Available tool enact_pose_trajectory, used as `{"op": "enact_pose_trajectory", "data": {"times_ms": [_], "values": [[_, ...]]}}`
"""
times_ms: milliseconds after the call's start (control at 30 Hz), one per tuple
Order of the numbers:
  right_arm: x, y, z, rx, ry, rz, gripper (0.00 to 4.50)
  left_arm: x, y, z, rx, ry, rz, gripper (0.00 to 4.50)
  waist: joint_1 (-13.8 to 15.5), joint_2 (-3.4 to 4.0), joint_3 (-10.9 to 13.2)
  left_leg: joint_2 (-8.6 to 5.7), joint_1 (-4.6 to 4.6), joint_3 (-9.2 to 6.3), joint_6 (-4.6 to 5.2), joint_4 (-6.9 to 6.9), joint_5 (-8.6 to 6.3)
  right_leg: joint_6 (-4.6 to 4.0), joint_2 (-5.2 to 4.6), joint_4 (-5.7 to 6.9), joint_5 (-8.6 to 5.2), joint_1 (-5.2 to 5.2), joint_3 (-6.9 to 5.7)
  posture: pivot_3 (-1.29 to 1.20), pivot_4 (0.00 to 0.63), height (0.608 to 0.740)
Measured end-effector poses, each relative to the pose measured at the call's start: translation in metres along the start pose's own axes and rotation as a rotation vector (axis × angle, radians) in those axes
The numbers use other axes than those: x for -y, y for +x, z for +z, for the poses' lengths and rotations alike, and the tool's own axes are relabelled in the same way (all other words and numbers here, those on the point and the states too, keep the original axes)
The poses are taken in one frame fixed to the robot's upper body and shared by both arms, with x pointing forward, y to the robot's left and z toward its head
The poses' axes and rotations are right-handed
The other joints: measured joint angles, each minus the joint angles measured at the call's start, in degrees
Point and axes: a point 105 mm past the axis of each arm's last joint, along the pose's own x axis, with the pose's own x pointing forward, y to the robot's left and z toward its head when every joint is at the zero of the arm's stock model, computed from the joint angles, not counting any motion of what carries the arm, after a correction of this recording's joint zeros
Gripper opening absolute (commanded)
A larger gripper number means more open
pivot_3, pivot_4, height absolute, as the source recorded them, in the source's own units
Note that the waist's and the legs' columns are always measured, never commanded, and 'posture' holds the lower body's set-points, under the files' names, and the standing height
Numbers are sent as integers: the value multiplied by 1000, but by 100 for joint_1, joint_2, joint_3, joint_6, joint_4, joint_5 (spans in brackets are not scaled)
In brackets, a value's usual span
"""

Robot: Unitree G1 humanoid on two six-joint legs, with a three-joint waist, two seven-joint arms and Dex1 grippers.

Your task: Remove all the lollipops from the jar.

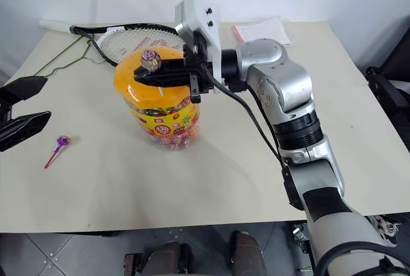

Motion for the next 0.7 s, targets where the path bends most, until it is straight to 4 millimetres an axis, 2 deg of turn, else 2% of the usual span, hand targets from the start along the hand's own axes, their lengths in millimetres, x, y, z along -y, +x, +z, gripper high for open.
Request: {"op": "enact_pose_trajectory", "data": {"times_ms": [133,233,400,500,567,600,700], "values": [[20,-7,20,16,-74,-79,9,-2,1,2,18,-4,-26,4500,-8,0,0,0,0,1,0,0,0,0,0,0,0,0,0,0,150,740],[36,-20,29,13,-89,-156,9,-2,1,1,12,-18,-55,4500,1,0,0,0,-1,1,0,0,0,0,0,-1,0,0,0,0,150,740],[56,-61,37,-47,-101,-341,9,-3,2,5,1,-17,-105,4500,9,0,0,0,-3,1,0,-1,0,0,0,-4,0,0,-1,0,150,740],[63,-98,38,-111,-69,-475,9,-3,4,6,-24,-15,-134,4500,8,0,0,0,-3,3,0,-2,0,0,0,-5,0,-1,0,0,150,740],[63,-126,32,-163,-31,-579,9,-2,5,3,-55,-20,-151,4500,13,0,0,0,-4,3,0,-2,0,0,0,-5,0,-1,0,0,150,740],[63,-144,24,-206,0,-644,9,-2,6,2,-75,-22,-159,4500,25,0,0,0,-4,3,0,-2,0,0,-1,-6,0,-1,0,0,150,740],[51,-206,-16,-388,129,-838,9,-1,7,1,-87,-25,-176,4500,43,0,0,-2,-8,3,1,-2,-1,0,-3,-10,0,-1,-1,0,150,740]]}}
